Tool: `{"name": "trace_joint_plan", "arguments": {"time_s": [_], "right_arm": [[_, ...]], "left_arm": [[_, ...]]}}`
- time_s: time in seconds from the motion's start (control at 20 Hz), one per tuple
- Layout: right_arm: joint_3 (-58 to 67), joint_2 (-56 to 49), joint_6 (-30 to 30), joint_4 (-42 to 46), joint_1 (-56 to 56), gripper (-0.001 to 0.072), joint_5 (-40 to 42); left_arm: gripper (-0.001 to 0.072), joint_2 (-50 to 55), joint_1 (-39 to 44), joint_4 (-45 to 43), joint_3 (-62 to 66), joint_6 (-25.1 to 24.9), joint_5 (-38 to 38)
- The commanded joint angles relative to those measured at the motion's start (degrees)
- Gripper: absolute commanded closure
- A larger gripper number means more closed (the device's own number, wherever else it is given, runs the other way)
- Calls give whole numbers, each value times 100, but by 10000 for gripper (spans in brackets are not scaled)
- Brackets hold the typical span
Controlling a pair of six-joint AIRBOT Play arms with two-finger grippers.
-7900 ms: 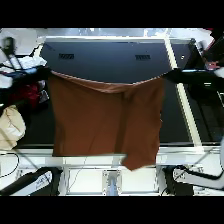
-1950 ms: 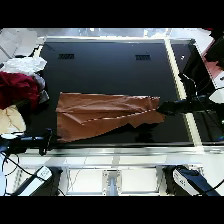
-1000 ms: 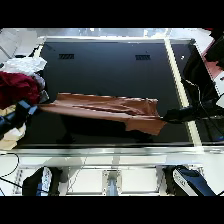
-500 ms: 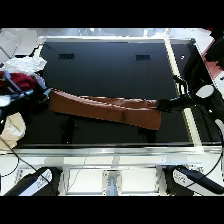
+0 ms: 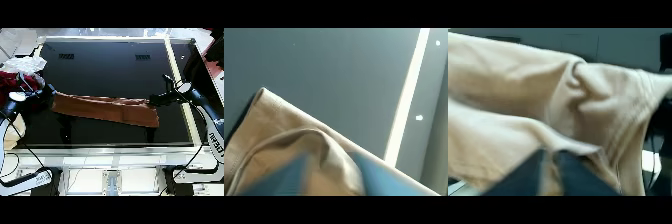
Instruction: Fold the shirts.
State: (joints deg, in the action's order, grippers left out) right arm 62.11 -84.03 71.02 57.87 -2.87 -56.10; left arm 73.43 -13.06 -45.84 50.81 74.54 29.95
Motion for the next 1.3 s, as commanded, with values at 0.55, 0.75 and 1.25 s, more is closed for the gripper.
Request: {"name": "trace_joint_plan", "arguments": {"time_s": [0.55,0.75,1.25], "right_arm": [[151,391,-372,-1220,-2732,203,-2210],[-754,236,-863,-1456,-3071,123,-1932],[-984,-1029,-1674,-2638,-2612,79,-1222]], "left_arm": [[103,-1220,1272,0,752,-2809,-1067],[104,-487,2184,-85,1353,-2806,-579],[126,1298,3091,-1469,2168,-1550,778]]}}
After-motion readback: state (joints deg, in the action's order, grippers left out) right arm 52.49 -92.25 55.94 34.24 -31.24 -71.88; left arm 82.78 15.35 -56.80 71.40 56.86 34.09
